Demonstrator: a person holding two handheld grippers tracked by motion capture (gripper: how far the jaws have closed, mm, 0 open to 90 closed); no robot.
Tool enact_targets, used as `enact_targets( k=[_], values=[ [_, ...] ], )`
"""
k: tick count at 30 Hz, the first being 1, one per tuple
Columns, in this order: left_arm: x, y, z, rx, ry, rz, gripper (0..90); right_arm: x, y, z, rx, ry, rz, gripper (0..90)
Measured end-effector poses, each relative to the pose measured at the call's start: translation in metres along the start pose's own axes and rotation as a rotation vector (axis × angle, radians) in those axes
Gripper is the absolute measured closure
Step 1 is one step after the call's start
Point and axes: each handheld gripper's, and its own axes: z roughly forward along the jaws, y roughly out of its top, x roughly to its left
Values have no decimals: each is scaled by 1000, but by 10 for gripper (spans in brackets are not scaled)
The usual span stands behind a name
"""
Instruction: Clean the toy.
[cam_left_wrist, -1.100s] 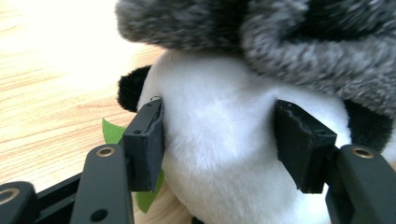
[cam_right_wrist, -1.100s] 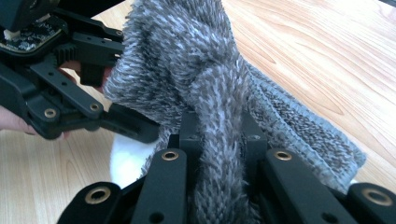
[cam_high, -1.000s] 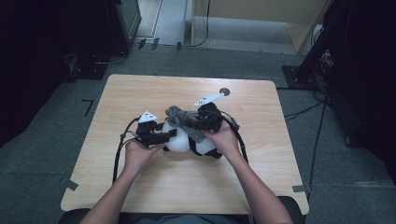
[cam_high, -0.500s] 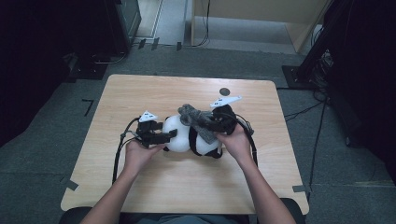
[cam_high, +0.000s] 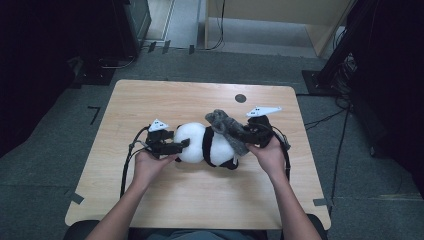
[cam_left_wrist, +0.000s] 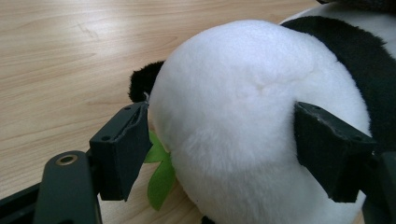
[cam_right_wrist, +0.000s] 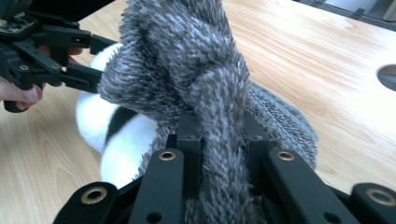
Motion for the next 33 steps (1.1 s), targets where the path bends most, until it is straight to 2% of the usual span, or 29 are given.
enact_targets(
  k=[7, 13, 18, 23, 29, 33],
  values=[
    [-1, 0, 0, 4, 4, 9, 224, -14, -9, -13, 19, -62, 25, 761],
    [2, 0, 0, 15, -23, -14, 261, -17, -9, -20, 22, -103, 20, 763],
    [1, -1, -1, 11, -31, -11, 293, -9, 1, -25, -15, -90, 6, 767],
    [0, -1, -1, 10, -32, -18, 308, 6, 15, -24, -35, -69, -31, 768],
    [0, -1, -1, 6, -38, -28, 328, 20, 33, -5, -24, -38, -55, 769],
    [0, -1, -2, 12, -37, -32, 328, 32, 44, 13, -13, -11, -90, 769]
  ],
)
